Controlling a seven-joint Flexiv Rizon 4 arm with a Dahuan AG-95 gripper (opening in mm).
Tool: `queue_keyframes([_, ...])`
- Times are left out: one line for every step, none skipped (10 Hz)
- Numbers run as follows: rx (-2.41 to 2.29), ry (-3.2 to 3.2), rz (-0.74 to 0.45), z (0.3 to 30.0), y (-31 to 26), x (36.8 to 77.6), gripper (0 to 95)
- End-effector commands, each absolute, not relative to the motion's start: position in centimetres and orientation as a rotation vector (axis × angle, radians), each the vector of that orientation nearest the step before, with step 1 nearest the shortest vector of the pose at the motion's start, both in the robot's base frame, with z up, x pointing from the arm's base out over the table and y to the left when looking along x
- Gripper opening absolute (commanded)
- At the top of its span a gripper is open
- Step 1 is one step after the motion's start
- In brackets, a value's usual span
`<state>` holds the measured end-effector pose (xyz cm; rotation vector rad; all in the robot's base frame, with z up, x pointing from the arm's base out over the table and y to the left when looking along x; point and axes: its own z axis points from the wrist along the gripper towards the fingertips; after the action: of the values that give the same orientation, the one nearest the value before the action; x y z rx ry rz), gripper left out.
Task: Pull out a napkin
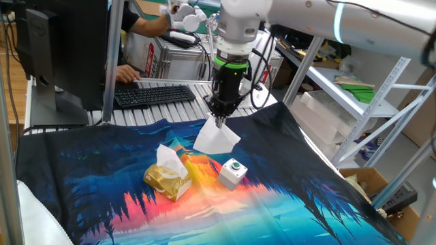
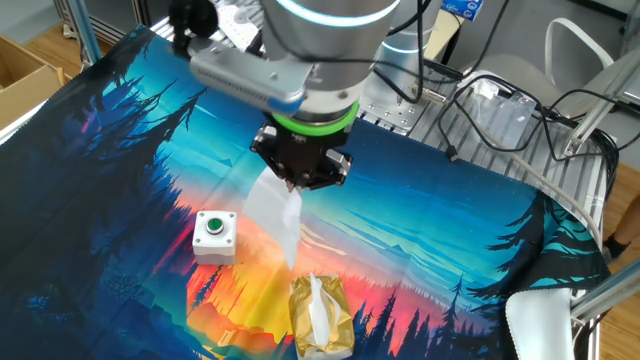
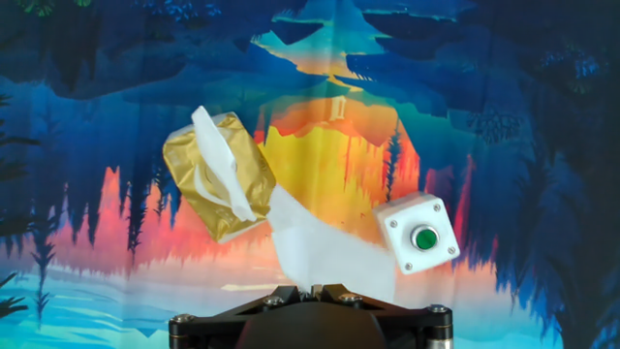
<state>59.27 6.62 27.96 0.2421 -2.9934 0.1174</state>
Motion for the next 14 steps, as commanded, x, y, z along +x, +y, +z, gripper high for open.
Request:
queue_keyframes([0.225,-2.982,0.115,27.9,6.6,59.1,0.0])
queue_keyframes([0.230,-2.972,0.119,27.9,6.6,59.1,0.0])
queue_keyframes([0.251,-2.967,0.136,27.9,6.6,59.1,0.0])
queue_keyframes([0.278,-2.957,0.155,27.9,6.6,59.1,0.0])
queue_keyframes([0.320,-2.951,0.165,27.9,6.6,59.1,0.0])
queue_keyframes([0.346,-2.954,0.160,27.9,6.6,59.1,0.0])
queue_keyframes([0.351,-2.968,0.134,27.9,6.6,59.1,0.0])
queue_keyframes([0.354,-2.977,0.122,27.9,6.6,59.1,0.0])
queue_keyframes([0.356,-2.983,0.102,27.9,6.6,59.1,0.0])
queue_keyframes([0.356,-2.983,0.100,27.9,6.6,59.1,0.0])
queue_keyframes([0.356,-2.983,0.098,27.9,6.6,59.1,0.0])
queue_keyframes([0.357,-2.984,0.096,28.1,6.2,58.6,0.0])
queue_keyframes([0.357,-2.984,0.095,28.2,5.9,58.2,0.0])
queue_keyframes([0.358,-2.988,0.093,28.3,5.5,57.6,0.0])
